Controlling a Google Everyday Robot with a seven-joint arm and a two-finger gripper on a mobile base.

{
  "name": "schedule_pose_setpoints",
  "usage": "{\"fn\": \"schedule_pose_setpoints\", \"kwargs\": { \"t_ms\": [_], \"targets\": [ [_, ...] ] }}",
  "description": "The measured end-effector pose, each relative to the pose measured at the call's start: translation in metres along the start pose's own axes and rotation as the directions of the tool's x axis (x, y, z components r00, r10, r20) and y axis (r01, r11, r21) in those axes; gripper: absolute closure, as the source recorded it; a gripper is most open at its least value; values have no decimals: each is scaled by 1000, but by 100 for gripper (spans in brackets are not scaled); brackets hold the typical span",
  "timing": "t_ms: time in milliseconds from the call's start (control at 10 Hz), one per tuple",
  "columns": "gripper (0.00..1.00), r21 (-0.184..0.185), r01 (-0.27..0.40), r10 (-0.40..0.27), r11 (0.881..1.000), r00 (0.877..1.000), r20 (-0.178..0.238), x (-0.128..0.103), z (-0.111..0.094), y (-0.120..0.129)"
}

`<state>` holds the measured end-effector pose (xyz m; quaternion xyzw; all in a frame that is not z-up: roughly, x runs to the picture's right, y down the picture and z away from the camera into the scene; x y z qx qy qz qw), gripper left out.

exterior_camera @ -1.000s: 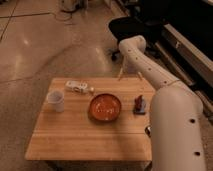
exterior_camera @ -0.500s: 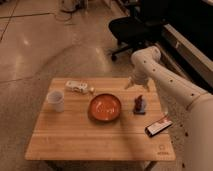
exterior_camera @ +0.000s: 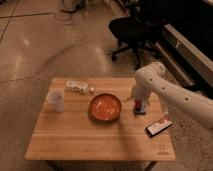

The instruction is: Move the arm in a circular motion

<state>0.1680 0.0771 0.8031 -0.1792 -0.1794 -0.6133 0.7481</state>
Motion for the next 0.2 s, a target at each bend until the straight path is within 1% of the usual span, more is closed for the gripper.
{"fn": "schedule_pose_setpoints", "kwargs": {
  "t_ms": [100, 200],
  "targets": [
    [20, -3, 16, -16, 1000, 1000, -21, -12, -3, -5],
    [20, -2, 21, -21, 1000, 999, -34, -18, -5, -7]
  ]
}}
